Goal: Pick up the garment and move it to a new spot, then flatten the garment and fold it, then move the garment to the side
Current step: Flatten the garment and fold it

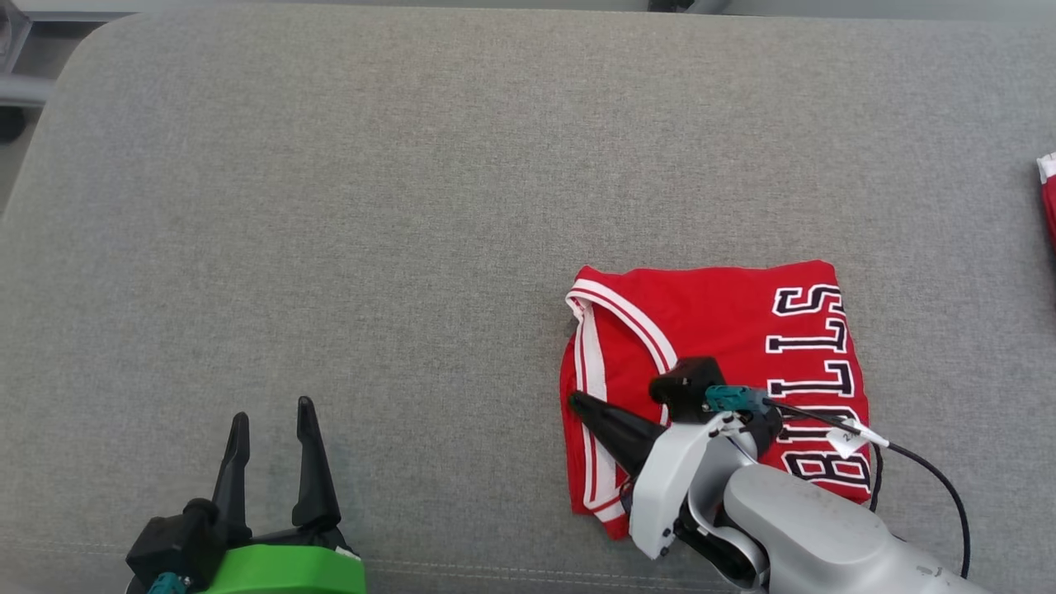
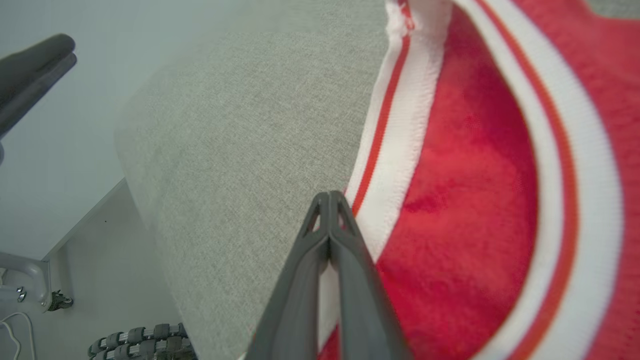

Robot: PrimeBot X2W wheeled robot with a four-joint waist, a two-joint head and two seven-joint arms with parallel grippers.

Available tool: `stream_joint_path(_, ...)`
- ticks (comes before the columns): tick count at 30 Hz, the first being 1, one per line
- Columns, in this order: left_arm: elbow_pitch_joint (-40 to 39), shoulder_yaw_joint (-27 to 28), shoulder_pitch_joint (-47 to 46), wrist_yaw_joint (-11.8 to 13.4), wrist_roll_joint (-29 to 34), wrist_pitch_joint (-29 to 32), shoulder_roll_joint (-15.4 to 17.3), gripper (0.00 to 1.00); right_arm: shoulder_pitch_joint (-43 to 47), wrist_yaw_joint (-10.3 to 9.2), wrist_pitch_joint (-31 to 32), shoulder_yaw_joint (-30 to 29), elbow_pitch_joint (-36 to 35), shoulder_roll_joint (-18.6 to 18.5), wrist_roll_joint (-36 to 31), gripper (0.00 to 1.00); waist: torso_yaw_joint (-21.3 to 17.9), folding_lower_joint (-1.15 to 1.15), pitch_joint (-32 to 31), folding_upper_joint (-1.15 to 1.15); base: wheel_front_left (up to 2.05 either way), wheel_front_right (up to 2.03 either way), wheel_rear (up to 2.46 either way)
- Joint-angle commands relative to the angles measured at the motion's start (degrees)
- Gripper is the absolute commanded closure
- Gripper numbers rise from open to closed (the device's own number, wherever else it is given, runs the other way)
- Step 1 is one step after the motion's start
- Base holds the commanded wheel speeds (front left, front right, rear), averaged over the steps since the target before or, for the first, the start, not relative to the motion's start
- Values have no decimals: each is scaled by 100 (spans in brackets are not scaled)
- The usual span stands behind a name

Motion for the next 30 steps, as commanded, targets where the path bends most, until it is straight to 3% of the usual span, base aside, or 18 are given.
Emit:
stream_joint_path(1,5,5,31,17,-66,-17,10,0,-74,-2,-51,49,118,66,56,100,40,0,-31,0,0,0,0)
stream_joint_path(5,21,101,162,56,-60,-17,10,0,-185,-2,-215,287,443,362,160,100,-21,0,-180,0,0,0,0)
stream_joint_path(9,-26,238,300,46,-26,-17,10,0,-152,-2,-409,296,331,277,174,100,-200,0,-425,0,0,0,0)
stream_joint_path(14,-79,484,539,-27,98,-17,10,0,158,-2,-531,-116,-51,-131,-1,100,-521,0,-771,0,0,0,0)
stream_joint_path(20,32,723,861,-221,336,-17,11,0,905,-2,-558,-1168,-481,-718,-381,100,-932,0,-1223,0,0,0,0)
stream_joint_path(21,47,746,887,-266,429,-17,10,0,1053,-3,-560,-1427,-547,-796,-460,91,-986,0,-1274,0,0,0,0)
stream_joint_path(23,91,800,954,-331,474,-17,11,0,1397,-3,-558,-1935,-659,-900,-700,56,-1073,0,-1370,0,0,0,0)
stream_joint_path(24,110,816,963,-364,537,-17,11,0,1591,-2,-556,-2196,-691,-931,-778,2,-1104,0,-1394,0,0,0,0)
stream_joint_path(30,275,773,847,-599,805,-17,10,0,2497,-2,-558,-3947,-695,-777,-1522,0,-1169,0,-1456,0,0,0,0)
